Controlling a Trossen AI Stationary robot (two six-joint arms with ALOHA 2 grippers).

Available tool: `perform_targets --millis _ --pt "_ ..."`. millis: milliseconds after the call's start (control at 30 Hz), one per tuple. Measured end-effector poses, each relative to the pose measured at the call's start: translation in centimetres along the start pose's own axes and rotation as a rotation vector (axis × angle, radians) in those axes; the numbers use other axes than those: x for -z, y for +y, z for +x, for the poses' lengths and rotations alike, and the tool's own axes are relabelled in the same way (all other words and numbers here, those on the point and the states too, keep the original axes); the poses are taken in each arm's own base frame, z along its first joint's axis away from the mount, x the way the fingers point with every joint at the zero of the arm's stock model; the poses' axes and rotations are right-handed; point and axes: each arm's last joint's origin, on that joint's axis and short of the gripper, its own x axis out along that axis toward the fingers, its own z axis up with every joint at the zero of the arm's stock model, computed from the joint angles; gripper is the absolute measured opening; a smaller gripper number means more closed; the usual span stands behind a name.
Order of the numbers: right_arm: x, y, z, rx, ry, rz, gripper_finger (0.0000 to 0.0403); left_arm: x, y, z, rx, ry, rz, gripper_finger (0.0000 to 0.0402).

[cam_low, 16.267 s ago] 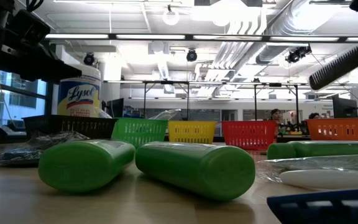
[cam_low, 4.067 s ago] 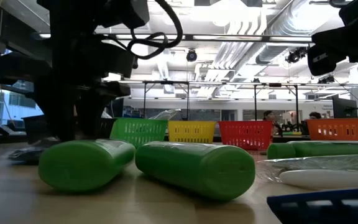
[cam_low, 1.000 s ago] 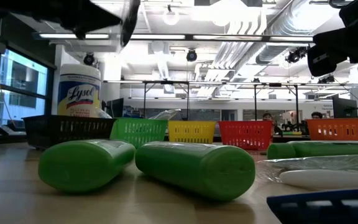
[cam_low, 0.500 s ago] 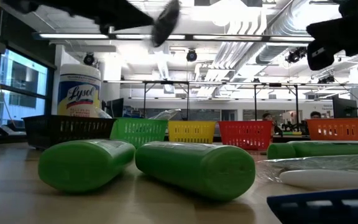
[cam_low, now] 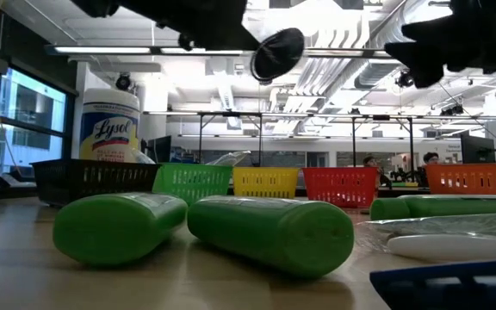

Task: Pick & Place Travel size toiletries
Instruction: Put the black hairbrush into the orange bin

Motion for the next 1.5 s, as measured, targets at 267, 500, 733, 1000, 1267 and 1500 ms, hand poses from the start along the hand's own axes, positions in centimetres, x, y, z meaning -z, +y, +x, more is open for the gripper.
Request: perform_targets --millis 267,500,733,1000,1267,1500 --pt "-1.8 0.4 4.0 0.042 0.115 -0.040 0.0282 -0.2 -1.3 1.5 -0.030 0.008 0.057 0.0000" --pt "-3.4 0.8 7.8 0.107 0.157 -0.053 0.0313 -0.5 -1.4 1.6 -0.030 0.015 0.091 0.0000" --pt "-4.3 1.1 11.3 0.070 0.161 -0.016 0.0318 -0.5 -1.4 1.6 -0.032 0.017 0.112 0.0000" --pt "-3.1 0.4 14.6 0.147 0.243 0.000 0.0317 -0.5 -1.4 1.6 -0.032 0.017 0.111 0.0000" --pt "-2.8 -0.3 15.1 0.189 0.257 -0.006 0.0236 -0.4 -1.4 1.6 -0.029 0.029 0.124 0.0000" --pt "-2.8 -0.3 15.1 0.195 0.258 -0.038 0.0050 -0.3 -1.5 1.6 -0.024 0.037 0.125 0.0000"
